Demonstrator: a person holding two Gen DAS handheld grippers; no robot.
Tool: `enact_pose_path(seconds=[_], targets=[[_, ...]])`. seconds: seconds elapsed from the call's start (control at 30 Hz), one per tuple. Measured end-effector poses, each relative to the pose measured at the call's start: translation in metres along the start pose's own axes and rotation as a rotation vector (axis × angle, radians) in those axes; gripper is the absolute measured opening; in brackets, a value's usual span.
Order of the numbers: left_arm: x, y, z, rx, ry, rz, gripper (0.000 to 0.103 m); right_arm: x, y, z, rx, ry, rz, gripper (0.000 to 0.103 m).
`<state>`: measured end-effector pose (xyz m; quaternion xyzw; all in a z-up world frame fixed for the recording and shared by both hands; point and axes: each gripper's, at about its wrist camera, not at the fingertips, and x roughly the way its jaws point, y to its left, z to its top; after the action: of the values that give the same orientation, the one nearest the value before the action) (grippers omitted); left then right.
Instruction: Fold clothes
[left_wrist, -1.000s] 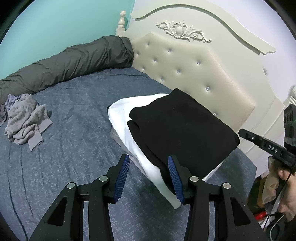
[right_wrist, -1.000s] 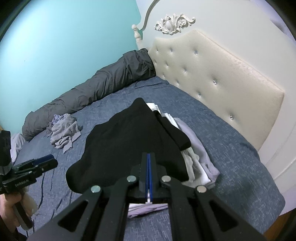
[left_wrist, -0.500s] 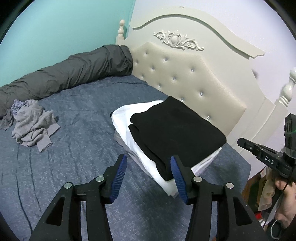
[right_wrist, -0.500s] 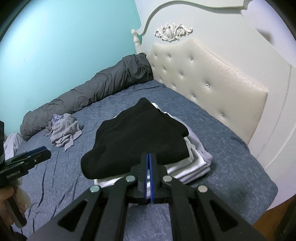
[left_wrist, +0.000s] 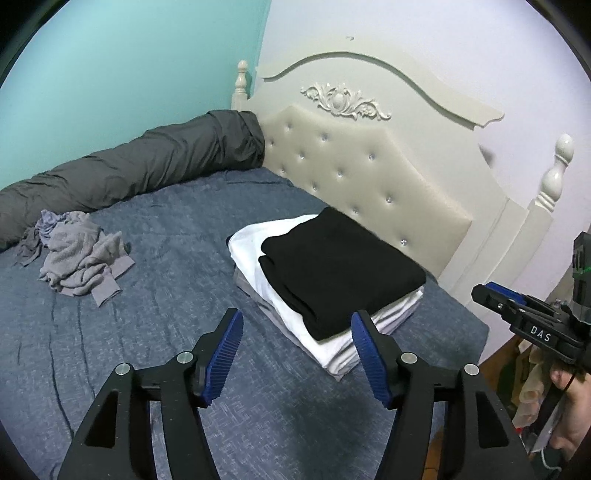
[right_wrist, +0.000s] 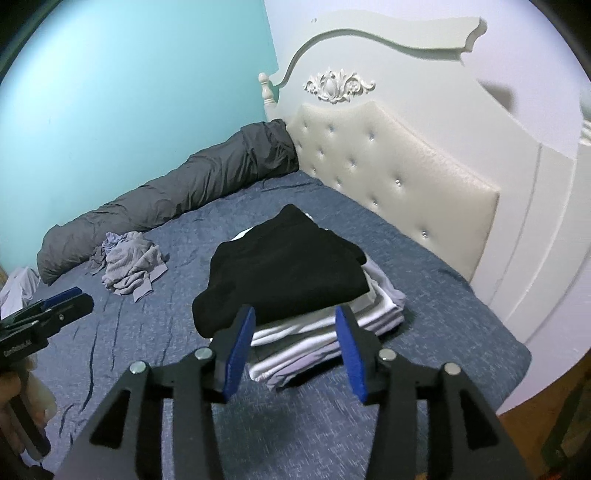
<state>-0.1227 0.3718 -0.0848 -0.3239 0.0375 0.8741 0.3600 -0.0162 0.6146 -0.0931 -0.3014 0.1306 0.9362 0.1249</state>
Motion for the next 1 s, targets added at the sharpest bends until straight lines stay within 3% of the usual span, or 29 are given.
enact_pose_path(seconds=[0.13, 0.27, 1.0], targets=[[-0.016, -0.006, -0.002, 0.01, -0.011, 0.0, 0.068, -0.018, 0.005, -0.002, 0.004, -0.02, -0.003, 0.055], [-0.033, -0.013, -0.004, 0.015, -0.033, -0.002, 0.079, -0.034, 0.011, -0.006, 0.001, -0.028, -0.006, 0.061], [-0.099, -0.032, -0.027, 0.042, -0.083, 0.003, 0.095, -0.104, 0.027, -0.04, 0.018, -0.084, -0.072, 0.09]])
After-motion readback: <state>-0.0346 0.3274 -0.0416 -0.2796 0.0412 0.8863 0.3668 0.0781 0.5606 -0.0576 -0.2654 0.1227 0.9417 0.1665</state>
